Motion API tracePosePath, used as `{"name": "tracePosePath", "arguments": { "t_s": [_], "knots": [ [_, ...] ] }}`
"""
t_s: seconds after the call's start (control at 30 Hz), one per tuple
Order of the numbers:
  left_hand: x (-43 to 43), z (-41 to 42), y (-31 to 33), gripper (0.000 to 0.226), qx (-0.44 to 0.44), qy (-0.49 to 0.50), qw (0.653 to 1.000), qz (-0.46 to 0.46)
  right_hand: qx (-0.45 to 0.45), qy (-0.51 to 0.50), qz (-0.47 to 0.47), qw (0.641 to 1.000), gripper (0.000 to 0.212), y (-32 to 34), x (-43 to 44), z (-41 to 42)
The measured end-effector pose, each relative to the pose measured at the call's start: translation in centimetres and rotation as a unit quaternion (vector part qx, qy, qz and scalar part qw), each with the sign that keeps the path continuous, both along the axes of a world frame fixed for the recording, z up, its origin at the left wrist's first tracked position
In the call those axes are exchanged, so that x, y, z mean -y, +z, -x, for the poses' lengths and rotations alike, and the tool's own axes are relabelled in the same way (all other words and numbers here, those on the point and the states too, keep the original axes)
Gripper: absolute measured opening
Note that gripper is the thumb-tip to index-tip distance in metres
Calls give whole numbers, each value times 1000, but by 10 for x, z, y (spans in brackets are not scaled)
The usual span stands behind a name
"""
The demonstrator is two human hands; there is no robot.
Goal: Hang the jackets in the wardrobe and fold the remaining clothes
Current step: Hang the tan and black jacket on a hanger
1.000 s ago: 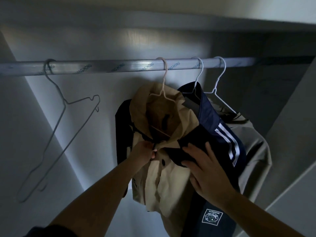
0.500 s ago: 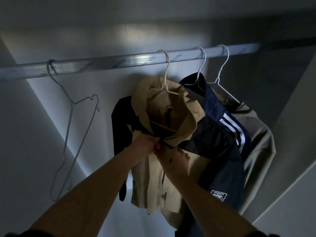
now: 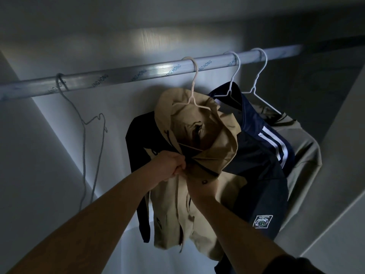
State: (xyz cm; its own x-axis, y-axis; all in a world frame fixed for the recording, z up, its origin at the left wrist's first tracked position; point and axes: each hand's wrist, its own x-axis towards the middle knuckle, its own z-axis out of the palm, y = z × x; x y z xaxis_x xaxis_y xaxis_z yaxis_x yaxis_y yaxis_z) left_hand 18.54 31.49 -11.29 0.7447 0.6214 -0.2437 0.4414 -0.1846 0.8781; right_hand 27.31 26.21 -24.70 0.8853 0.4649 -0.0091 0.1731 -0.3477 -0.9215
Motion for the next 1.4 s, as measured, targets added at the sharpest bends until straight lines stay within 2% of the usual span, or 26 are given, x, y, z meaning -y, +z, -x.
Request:
{"name": "tracePosePath", "arguments": {
  "t_s": [0.1, 0.17, 0.27, 0.33, 0.67, 0.77, 0.83, 0.93, 1.03, 1.1, 1.17, 1.2, 1.23, 1.3, 1.37, 1.4],
  "knots": [
    [7, 3, -3, 37, 68, 31, 997, 8, 174, 45, 86, 980, 28, 7, 9, 1],
    [9, 5, 1, 37, 112, 54, 992, 10, 252, 47, 135, 957, 19, 14, 11, -2],
    [6, 8, 21, 40, 204, 52, 978, 14, 260, 57, 155, 951, 18, 15, 11, -9],
    [4, 9, 34, 40, 236, 29, 971, 6, 258, 60, 156, 952, 20, 16, 10, -12],
    [1, 19, 41, 34, 215, 16, 976, 11, 253, 73, 180, 948, 22, 17, 13, -13],
    [-4, 18, 41, 35, 198, 51, 979, -4, 261, 87, 188, 943, 21, 15, 23, -13],
    [-7, 17, 37, 37, 174, 73, 980, -55, 251, 106, 194, 943, 17, 20, 31, -13],
    [-8, 16, 28, 31, 98, 80, 972, -200, 233, 155, 177, 944, 16, 38, 48, -10],
    [-3, 14, 23, 9, 100, 77, 943, -309, 294, 193, 99, 931, 18, 71, 75, -12],
    [2, 10, 23, 37, 141, 61, 917, -369, 413, 159, 52, 895, 16, 99, 94, -21],
    [6, 0, 21, 60, 102, 17, 872, -478, 495, 98, 41, 862, 16, 122, 107, -34],
    [11, -7, 20, 58, 81, -4, 857, -508, 506, 74, 53, 858, 17, 131, 110, -40],
    [15, -14, 17, 46, 76, -16, 852, -518, 498, 60, 78, 862, 23, 137, 111, -45],
    [20, -25, 16, 15, 112, -22, 878, -464, 425, 83, 148, 889, 36, 140, 111, -53],
    [11, -33, 19, 27, 140, 18, 917, -373, 340, 124, 212, 908, 33, 134, 111, -61],
    [7, -35, 24, 25, 146, 28, 934, -324, 326, 137, 234, 905, 31, 130, 112, -63]
  ]
}}
